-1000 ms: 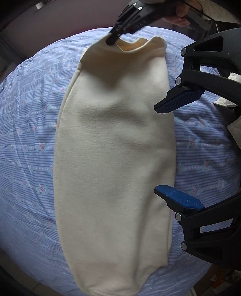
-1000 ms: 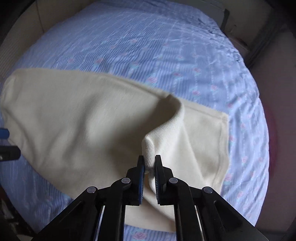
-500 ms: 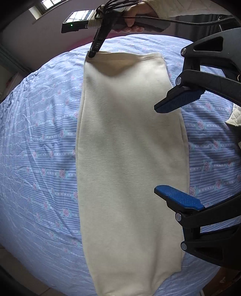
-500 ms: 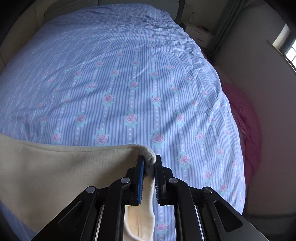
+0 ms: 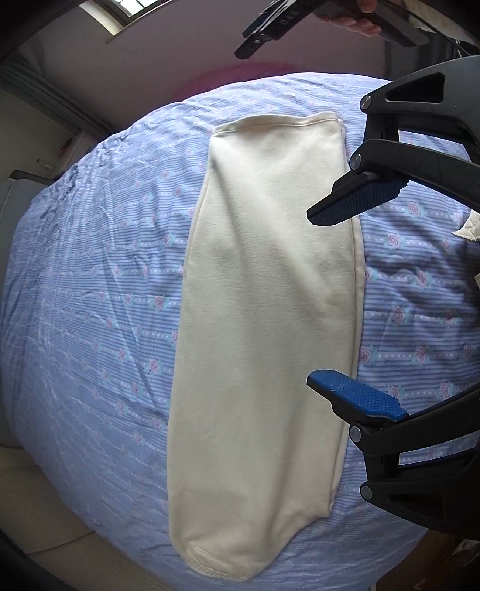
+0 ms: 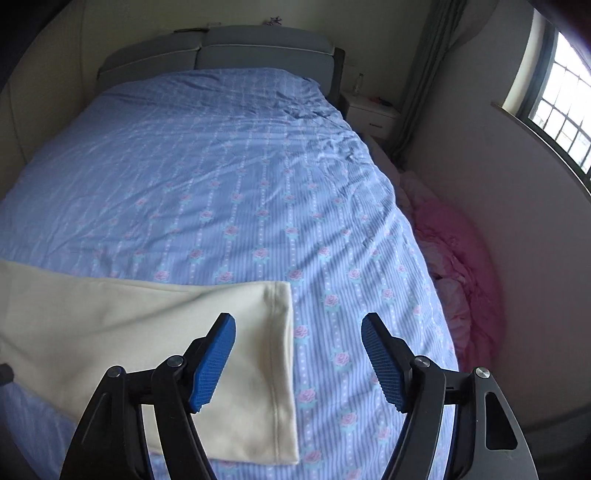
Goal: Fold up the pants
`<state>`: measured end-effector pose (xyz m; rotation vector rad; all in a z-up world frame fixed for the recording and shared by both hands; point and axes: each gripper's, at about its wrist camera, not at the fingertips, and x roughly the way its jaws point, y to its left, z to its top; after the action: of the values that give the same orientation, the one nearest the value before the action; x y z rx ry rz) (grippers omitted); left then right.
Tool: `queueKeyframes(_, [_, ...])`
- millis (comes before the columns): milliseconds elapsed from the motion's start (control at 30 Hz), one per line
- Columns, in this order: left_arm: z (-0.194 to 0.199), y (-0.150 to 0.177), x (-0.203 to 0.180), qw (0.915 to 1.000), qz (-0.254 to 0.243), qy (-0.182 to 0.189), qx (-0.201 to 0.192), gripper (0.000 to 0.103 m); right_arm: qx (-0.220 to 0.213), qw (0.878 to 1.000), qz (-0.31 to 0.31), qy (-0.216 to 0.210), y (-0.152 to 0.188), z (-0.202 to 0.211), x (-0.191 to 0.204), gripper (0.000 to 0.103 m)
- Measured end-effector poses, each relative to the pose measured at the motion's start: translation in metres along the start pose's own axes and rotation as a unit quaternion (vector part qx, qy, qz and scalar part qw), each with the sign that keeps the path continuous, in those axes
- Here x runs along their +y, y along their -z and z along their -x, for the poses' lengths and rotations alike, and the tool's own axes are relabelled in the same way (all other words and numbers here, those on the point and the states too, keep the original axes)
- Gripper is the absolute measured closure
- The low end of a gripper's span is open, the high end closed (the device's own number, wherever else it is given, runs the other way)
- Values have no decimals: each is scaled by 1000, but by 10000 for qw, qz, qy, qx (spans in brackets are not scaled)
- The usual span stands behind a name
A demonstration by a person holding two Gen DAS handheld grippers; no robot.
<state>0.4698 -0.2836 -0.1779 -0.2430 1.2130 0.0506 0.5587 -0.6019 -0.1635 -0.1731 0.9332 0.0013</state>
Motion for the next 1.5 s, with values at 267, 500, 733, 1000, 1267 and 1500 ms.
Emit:
queueKeyframes(267, [67, 47, 73, 9984, 436, -163, -335, 23, -403, 9866, 423, -1520, 42, 97, 98, 32])
queueKeyframes(500, [115, 94, 195, 9921, 991, -579, -506, 22, -183, 9677, 763, -2395, 81, 146, 212, 32])
queueKeyframes(733, [139, 99, 327, 9931, 930, -382, -606, 22, -135, 9643, 972, -2458, 98, 184, 333, 32])
queueKeyframes(1000, [130, 86, 452, 9944, 966, -310, -297, 21, 439, 9721, 40, -2303, 116, 178, 440, 34])
queueKeyframes(1267, [72, 78, 469, 9963, 759, -362, 160, 21, 1139, 9669, 224, -2272, 120, 132, 505, 49])
queueKeyframes(1500, [24, 81, 463, 9960, 739, -357, 344, 21, 1726, 9501, 492, -2550, 133, 61, 547, 57])
